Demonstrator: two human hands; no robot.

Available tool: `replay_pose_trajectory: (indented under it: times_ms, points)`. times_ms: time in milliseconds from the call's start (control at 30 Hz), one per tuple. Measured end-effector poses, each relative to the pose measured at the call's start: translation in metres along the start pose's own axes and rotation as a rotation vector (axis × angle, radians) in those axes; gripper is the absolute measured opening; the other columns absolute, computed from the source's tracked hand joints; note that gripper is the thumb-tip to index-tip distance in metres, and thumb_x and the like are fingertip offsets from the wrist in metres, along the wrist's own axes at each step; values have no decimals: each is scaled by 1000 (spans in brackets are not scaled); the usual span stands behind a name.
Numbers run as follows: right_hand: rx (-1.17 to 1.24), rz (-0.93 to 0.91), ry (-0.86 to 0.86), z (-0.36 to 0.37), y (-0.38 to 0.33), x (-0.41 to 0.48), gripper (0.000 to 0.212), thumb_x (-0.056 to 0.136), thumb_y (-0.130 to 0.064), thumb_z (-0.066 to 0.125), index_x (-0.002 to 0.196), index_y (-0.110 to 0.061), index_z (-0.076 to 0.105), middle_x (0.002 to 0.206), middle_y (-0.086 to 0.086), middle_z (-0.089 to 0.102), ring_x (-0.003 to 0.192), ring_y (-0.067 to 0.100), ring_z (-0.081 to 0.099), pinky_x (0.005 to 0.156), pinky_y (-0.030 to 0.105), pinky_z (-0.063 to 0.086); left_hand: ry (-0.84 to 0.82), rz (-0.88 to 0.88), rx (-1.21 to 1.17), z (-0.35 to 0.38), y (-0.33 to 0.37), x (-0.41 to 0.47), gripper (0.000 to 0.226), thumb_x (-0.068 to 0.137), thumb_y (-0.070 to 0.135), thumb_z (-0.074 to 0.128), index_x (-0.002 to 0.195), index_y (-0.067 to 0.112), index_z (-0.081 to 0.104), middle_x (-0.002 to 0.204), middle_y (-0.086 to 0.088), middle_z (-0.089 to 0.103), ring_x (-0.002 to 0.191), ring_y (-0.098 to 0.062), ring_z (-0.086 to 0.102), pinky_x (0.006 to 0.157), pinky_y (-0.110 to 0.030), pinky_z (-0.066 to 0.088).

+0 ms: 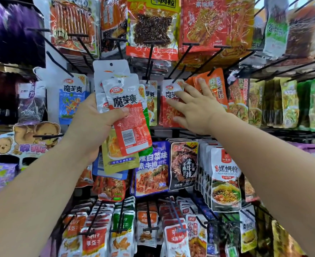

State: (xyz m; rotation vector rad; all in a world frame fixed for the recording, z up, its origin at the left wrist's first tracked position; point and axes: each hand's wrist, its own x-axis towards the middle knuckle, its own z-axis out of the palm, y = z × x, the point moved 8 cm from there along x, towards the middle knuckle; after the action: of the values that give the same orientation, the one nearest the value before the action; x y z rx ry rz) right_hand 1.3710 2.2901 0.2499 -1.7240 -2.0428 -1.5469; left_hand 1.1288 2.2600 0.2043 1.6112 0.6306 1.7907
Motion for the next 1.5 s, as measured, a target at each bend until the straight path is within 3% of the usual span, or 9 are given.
replay_pose_trajectory:
  times_ms: [133, 400, 500, 567, 667, 767, 900, 1267, 1500]
  points:
    - [-75, -26, -91, 6, -9, 12, 70, 100, -72, 7, 163, -44, 5, 174, 3, -6, 157, 35, -19, 117, 67, -23, 0, -12, 8, 1, 1, 0, 34, 94, 6, 72, 123, 22, 66, 105, 6, 80, 97, -18, 77, 82, -43, 62]
    - [-70, 15, -164, 1, -9, 19, 67, 103, -67, 14, 161, -38, 27, 172, 4, 17, 159, 37, -9, 114, 69, -22, 0, -30, -25, -1, 4, -3, 31, 95, 5, 71, 121, 23, 67, 106, 4, 80, 100, -20, 76, 91, -46, 61]
    - [317, 67, 277, -41, -20, 10, 55, 104, -50, 28, 124, -19, 69, 130, 14, 65, 134, 40, 49, 118, 64, 29, 24, -47, -89, -5, 1, -12, 30, 96, 5, 69, 118, 26, 68, 108, 3, 80, 100, -20, 76, 89, -45, 61]
    - [789, 159, 547, -71, -22, -14, 44, 106, -44, 39, 101, -14, 71, 95, 6, 67, 96, 28, 59, 87, 47, 51, 47, -74, -135, -9, -4, -23, 30, 96, 4, 68, 114, 28, 69, 107, 2, 80, 98, -22, 76, 87, -46, 62]
    - [1371, 270, 397, -81, -59, -49, 39, 98, -56, 60, 121, -25, 65, 106, -8, 65, 94, 8, 60, 80, 29, 51, 71, -72, -187, -13, -6, -43, 33, 96, 2, 67, 122, 21, 68, 109, -3, 80, 98, -26, 77, 80, -43, 64]
    - [1618, 238, 244, -85, -108, -79, 84, 72, -71, 76, 143, -38, 47, 131, -18, 58, 114, 0, 60, 94, 28, 55, 90, -75, -236, -13, -8, -63, 33, 96, 1, 65, 124, 18, 68, 110, -5, 80, 97, -28, 78, 76, -44, 65]
    - [1802, 296, 243, -72, -138, -100, 70, 77, -35, 91, 135, -39, 51, 115, -24, 67, 101, -5, 67, 83, 20, 58, 128, -114, -275, -14, -18, -87, 36, 93, -1, 67, 124, 15, 67, 110, -8, 79, 95, -28, 78, 71, -42, 64]
    - [2036, 596, 342, -39, -156, -131, 35, 92, -26, 77, 121, -37, 62, 105, -17, 74, 96, 7, 72, 94, 45, 58, 31, -224, -223, -7, -45, -121, 40, 95, -4, 62, 129, 18, 65, 115, -2, 79, 106, -20, 76, 84, -33, 64]
    - [2024, 715, 450, -27, -132, -137, 16, 99, -32, 68, 110, -41, 63, 108, -9, 73, 102, 18, 70, 95, 51, 56, 142, -185, -118, -13, -44, -110, 43, 94, -2, 68, 129, 22, 64, 115, 3, 79, 109, -19, 74, 103, -50, 56]
